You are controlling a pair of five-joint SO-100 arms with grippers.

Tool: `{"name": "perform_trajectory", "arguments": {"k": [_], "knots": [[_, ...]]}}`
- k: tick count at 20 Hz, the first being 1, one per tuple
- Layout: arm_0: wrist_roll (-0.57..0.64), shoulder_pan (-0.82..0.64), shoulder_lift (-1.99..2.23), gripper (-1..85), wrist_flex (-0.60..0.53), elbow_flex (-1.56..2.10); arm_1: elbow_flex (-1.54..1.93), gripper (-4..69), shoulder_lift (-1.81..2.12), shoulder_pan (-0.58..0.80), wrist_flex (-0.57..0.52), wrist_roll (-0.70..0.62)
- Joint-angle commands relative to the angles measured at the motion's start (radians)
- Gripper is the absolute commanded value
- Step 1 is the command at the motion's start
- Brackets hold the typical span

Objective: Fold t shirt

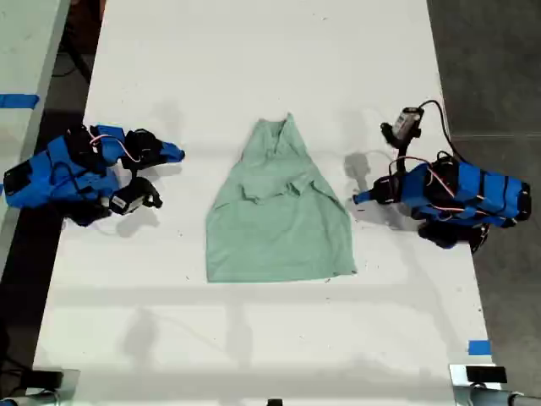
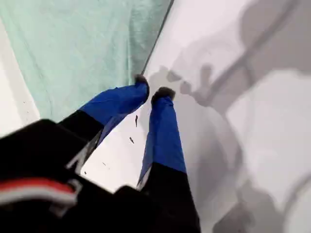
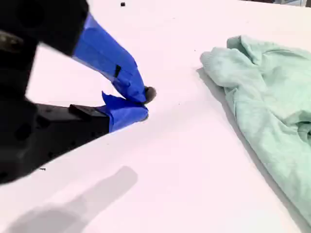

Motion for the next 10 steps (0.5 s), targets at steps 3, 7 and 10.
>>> {"name": "perform_trajectory", "arguments": {"k": [3, 7, 10], "knots": [[0.087, -0.149, 0.009, 3.3, -0.018, 0.032, 0.041, 4.3, 0.018, 0.035, 0.034, -0.002], [0.115, -0.124, 0.009, 0.1, -0.011, 0.02, 0.041, 2.6, 0.018, 0.052, 0.035, 0.034], [0.114, -0.095, 0.009, 0.1, -0.017, 0.021, -0.054, 0.7, 0.015, -0.006, 0.066, 0.038]]}}
